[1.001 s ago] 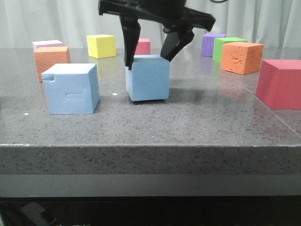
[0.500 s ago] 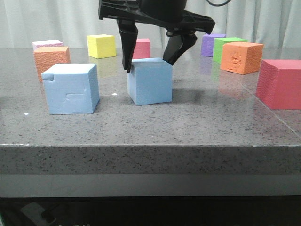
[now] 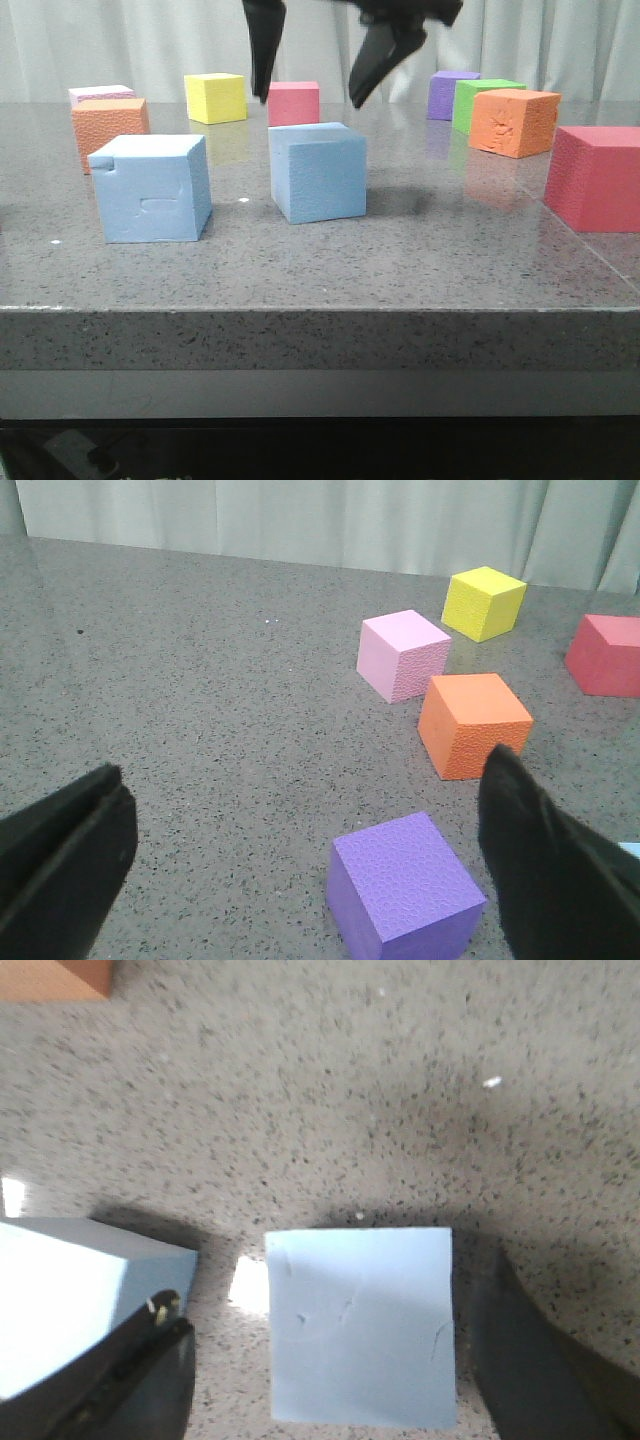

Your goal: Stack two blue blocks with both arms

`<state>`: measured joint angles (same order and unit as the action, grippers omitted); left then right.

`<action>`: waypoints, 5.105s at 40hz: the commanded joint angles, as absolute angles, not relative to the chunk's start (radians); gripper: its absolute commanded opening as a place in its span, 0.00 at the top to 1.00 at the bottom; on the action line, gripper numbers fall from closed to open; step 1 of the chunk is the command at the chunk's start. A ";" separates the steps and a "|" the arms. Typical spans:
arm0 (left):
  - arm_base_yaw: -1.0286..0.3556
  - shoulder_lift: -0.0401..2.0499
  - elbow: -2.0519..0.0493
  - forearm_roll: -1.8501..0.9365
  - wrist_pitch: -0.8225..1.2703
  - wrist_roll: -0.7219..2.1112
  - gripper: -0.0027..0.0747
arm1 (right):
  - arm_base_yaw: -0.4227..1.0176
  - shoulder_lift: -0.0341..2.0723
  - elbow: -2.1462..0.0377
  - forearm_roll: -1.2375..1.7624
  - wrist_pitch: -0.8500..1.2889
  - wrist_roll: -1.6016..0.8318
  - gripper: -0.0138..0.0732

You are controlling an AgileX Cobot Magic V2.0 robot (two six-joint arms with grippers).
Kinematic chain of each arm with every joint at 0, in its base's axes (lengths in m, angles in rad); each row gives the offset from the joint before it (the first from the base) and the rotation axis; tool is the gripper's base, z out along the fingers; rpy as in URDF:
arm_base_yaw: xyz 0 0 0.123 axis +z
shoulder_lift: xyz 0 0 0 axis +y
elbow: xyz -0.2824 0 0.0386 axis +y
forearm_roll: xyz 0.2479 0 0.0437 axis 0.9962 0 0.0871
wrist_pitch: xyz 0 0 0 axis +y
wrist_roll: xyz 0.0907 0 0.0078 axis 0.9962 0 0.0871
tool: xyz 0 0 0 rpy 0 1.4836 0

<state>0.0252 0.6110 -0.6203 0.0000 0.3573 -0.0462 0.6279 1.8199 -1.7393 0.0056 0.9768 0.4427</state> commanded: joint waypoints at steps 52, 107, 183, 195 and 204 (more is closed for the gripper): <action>0.027 0.617 -0.656 -0.006 0.281 -0.048 0.10 | 0.329 1.536 -1.754 -0.163 1.142 0.354 0.92; 0.027 0.617 -0.656 -0.006 0.281 -0.048 0.10 | 0.221 0.421 -0.427 -0.255 0.263 0.347 0.92; -0.450 1.541 -1.412 -0.232 0.974 -0.062 0.10 | 0.221 0.335 -0.378 -0.255 0.221 0.348 0.92; -0.450 1.621 -1.442 -0.232 1.027 -0.113 0.10 | 0.221 0.335 -0.378 -0.255 0.221 0.348 0.92; -0.450 1.628 -1.442 -0.232 1.027 -0.163 0.11 | 0.221 0.335 -0.378 -0.255 0.221 0.348 0.92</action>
